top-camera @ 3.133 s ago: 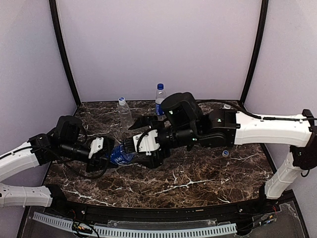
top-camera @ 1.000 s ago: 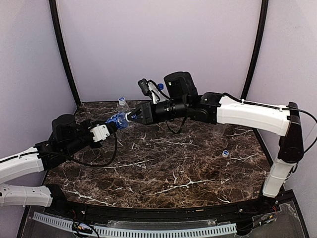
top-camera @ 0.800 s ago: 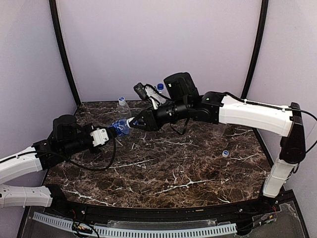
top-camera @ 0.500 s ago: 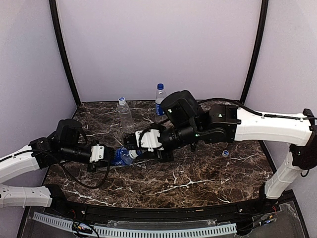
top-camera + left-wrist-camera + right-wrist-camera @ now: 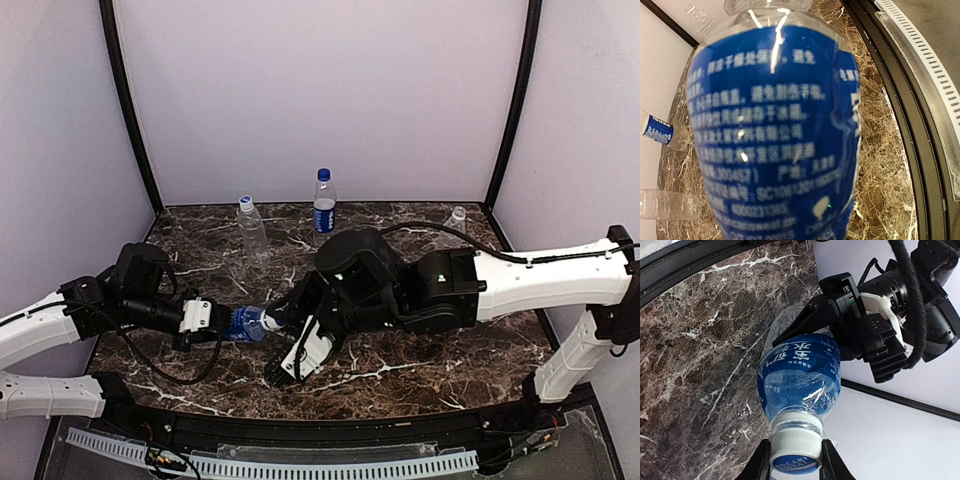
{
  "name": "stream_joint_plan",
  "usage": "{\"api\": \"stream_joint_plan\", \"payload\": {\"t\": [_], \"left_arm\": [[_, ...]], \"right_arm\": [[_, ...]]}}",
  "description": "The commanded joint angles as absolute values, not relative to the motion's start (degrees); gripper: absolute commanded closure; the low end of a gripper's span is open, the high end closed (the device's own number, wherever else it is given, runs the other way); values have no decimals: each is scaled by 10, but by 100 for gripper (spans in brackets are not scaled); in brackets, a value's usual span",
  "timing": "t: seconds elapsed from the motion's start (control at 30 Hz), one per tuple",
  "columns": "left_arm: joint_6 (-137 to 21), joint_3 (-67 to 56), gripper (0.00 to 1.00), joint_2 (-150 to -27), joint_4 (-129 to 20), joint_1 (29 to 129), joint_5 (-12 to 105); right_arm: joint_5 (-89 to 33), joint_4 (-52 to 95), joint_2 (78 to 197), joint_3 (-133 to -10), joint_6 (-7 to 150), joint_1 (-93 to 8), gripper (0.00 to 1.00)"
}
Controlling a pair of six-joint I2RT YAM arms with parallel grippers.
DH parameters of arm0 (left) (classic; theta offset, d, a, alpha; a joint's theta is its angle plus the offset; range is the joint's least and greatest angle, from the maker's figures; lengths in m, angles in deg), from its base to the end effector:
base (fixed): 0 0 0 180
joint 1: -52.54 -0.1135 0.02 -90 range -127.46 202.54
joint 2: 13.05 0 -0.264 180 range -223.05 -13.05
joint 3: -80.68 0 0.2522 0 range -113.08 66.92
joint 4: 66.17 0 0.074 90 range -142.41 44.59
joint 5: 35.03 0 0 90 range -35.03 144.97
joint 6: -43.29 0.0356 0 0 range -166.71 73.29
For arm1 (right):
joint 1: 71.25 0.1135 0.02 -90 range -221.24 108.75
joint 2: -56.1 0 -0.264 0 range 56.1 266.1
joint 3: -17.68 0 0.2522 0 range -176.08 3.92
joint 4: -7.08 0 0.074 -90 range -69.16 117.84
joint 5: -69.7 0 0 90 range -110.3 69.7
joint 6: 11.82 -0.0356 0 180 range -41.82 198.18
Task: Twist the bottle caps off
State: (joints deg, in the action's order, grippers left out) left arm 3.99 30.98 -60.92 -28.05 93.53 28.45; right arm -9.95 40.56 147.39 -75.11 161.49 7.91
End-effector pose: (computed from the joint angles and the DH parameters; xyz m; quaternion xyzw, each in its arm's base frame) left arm 0.1257 -0.1303 0.2547 0.6952 0.5306 -0.1667 0.4554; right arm 0.0760 0.3627 0.3263 -0.8541 0.1760 -0.0963 0.4798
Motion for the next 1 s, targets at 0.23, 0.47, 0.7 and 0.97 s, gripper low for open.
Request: {"api": "stream_joint_plan", "payload": {"t": [0.23, 0.47, 0.7, 0.97], "left_arm": [[60, 315, 88, -601, -238, 931, 271], [38, 309, 88, -603, -243, 931, 277], [34, 326, 89, -590, -251, 931, 283], [-43, 335, 88, -581, -334, 931, 318]], "right_arm": [[-75, 350, 1407, -697, 1700, 70, 100], [-86, 321, 1401, -689, 1674, 68, 100], [-192, 321, 1287, -664, 1515, 15, 100], [-154, 439, 1330, -731, 982, -152, 100]]}}
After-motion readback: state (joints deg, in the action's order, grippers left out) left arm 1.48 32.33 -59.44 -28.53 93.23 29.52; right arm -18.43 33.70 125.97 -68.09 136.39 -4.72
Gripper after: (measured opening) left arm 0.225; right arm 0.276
